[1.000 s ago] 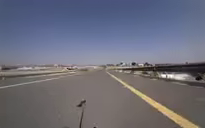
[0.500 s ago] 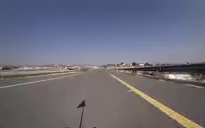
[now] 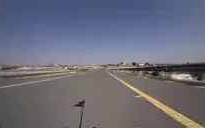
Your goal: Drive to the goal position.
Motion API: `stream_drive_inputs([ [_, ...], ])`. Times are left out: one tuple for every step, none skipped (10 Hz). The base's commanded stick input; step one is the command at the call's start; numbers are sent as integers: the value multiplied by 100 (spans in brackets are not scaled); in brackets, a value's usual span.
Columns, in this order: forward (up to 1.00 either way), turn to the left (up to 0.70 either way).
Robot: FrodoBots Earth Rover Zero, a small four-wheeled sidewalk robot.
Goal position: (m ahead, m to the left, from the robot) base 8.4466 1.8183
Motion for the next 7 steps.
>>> stream_drive_inputs([
  [100, 0],
  [100, 0],
  [100, 0],
  [100, 0],
  [100, 0],
  [100, 0],
  [100, 0],
])
